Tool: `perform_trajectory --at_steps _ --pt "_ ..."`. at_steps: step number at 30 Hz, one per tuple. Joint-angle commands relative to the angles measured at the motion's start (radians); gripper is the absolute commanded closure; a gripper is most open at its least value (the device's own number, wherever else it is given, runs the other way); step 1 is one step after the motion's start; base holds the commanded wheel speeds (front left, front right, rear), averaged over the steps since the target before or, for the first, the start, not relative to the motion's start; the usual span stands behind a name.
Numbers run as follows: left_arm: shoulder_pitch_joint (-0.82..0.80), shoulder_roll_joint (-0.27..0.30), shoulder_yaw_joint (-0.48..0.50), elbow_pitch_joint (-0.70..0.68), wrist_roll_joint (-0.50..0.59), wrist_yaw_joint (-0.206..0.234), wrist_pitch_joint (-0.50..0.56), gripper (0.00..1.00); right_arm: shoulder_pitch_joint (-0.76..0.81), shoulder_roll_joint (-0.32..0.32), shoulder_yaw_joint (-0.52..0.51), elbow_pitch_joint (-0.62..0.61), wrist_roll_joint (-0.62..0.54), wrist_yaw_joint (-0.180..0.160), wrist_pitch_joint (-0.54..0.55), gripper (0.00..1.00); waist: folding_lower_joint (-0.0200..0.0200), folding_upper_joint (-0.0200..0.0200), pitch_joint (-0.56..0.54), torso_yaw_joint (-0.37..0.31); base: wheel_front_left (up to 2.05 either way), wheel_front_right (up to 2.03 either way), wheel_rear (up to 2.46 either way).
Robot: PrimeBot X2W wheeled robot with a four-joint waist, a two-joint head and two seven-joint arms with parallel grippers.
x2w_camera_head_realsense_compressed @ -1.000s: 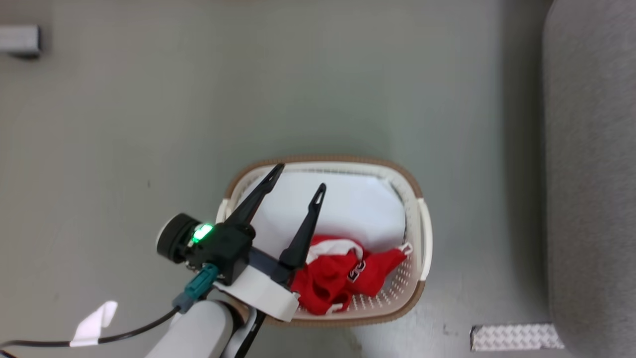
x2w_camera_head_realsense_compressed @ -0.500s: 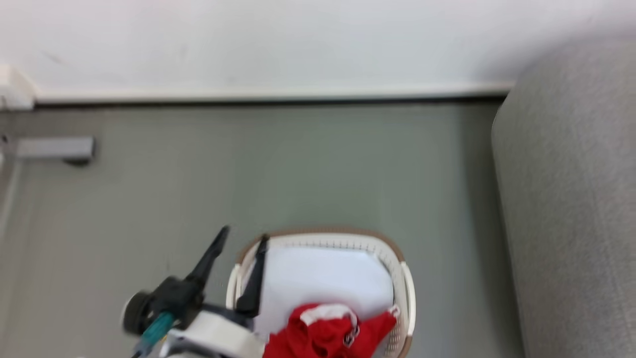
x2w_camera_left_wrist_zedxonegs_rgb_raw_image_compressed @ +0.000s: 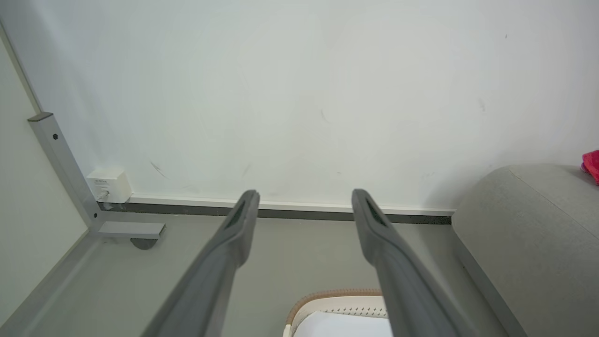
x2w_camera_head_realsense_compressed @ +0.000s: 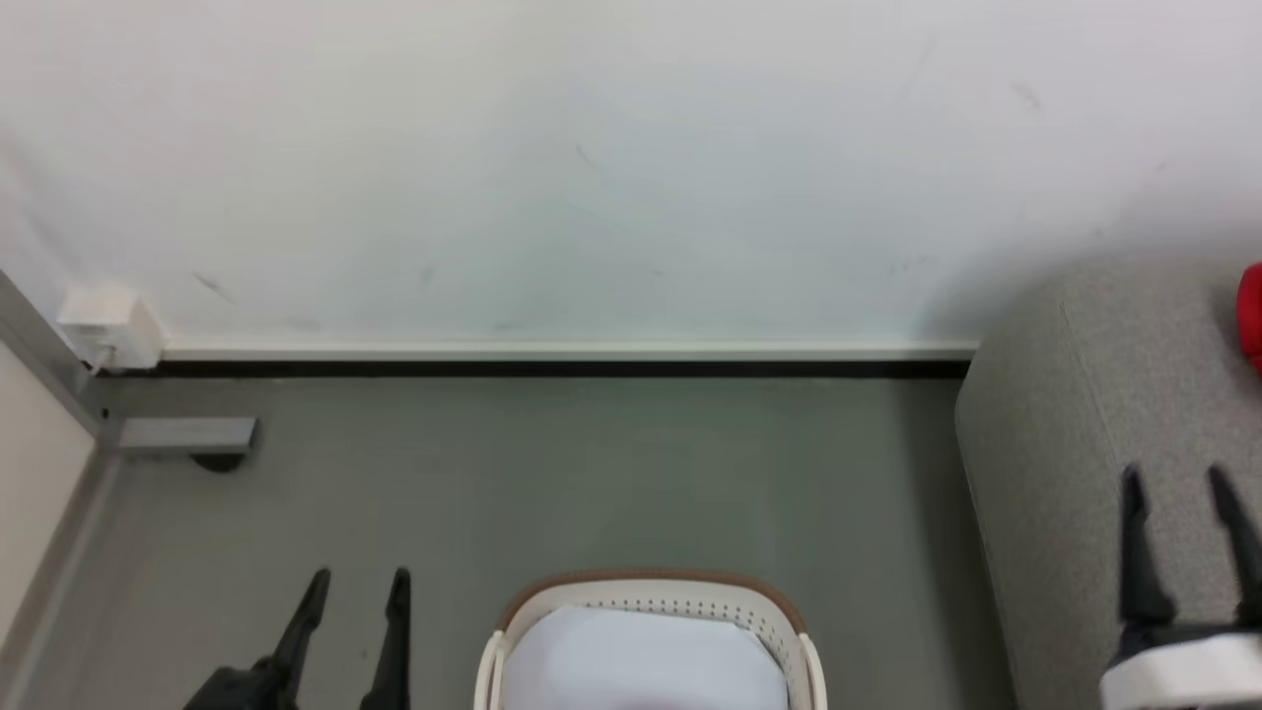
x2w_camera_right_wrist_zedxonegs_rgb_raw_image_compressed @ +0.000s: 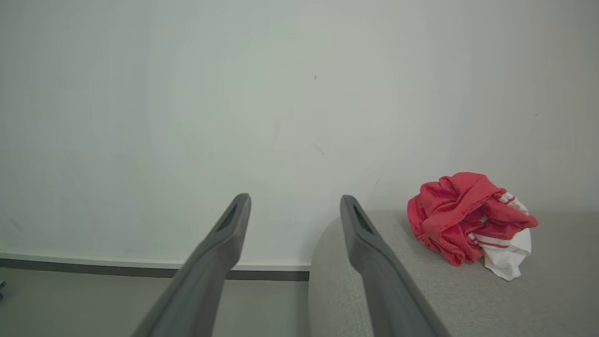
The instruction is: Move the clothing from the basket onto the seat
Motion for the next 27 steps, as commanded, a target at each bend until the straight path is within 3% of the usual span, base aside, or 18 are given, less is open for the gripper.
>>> perform_trajectory --at_steps 1,10,27 --pt "0.026 -0.005 0.014 0.010 0.018 -0.010 0.000 0.00 0.043 0.013 0.012 -0.012 -0.015 -0.001 -0.003 0.00 0.0004 0.0000 -0.035 0.014 0.00 0.00 0.00" --pt "0.079 -0.050 0.093 0.034 0.073 -0.076 0.000 0.00 0.173 0.068 0.091 -0.002 -0.042 -0.001 -0.009 0.00 0.0004 0.0000 -0.067 0.028 0.00 0.00 0.00" --pt "0.080 -0.117 0.187 0.063 0.146 -0.162 -0.001 0.00 0.184 0.070 0.113 0.014 0.006 -0.001 -0.010 0.00 0.0004 0.0000 -0.074 0.031 0.00 0.00 0.00"
